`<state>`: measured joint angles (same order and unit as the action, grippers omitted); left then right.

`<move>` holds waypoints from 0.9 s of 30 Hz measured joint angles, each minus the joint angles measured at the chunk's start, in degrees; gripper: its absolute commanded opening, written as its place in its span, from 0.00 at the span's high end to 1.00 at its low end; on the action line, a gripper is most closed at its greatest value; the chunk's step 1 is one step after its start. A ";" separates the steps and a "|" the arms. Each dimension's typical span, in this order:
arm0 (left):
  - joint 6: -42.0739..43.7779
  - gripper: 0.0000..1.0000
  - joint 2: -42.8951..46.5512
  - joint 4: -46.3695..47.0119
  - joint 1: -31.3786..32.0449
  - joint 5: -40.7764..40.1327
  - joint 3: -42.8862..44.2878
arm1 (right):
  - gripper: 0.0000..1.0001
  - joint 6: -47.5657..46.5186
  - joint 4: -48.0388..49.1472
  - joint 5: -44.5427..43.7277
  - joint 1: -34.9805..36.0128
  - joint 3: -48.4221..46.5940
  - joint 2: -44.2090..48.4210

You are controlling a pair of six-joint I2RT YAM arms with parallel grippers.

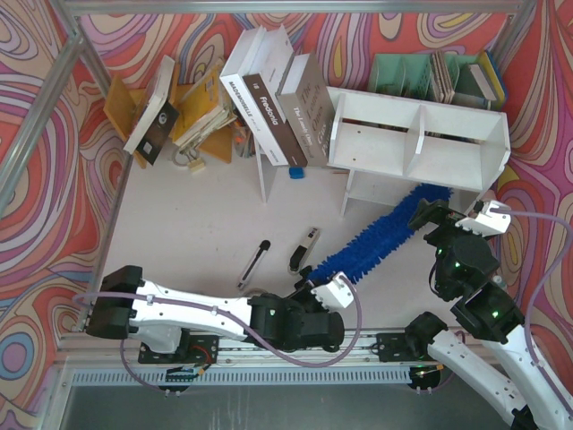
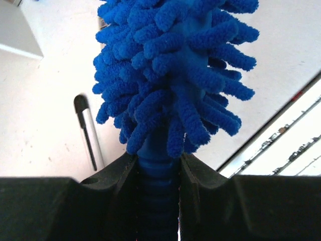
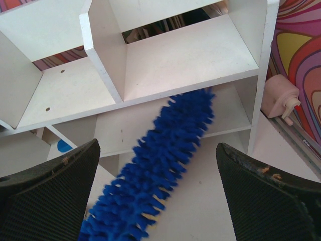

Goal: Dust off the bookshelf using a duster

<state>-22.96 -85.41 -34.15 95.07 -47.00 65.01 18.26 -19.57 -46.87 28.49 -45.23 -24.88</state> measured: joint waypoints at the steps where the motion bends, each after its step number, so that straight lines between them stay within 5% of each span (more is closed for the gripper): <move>1: 0.94 1.00 0.11 1.29 0.37 0.61 -0.35 | 0.14 -0.02 0.00 0.00 0.00 0.00 0.00; 14: 5.64 1.00 -4.81 6.88 1.33 6.36 0.81 | 0.14 -0.02 0.00 -0.02 0.00 0.00 -0.35; 27: 0.42 1.00 -10.71 5.22 -1.14 9.31 2.08 | 0.14 0.00 0.00 0.00 0.00 0.00 -0.68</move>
<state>-22.55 -96.12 -28.93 93.93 -37.69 67.09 18.26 -19.57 -46.87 28.49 -45.23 -25.56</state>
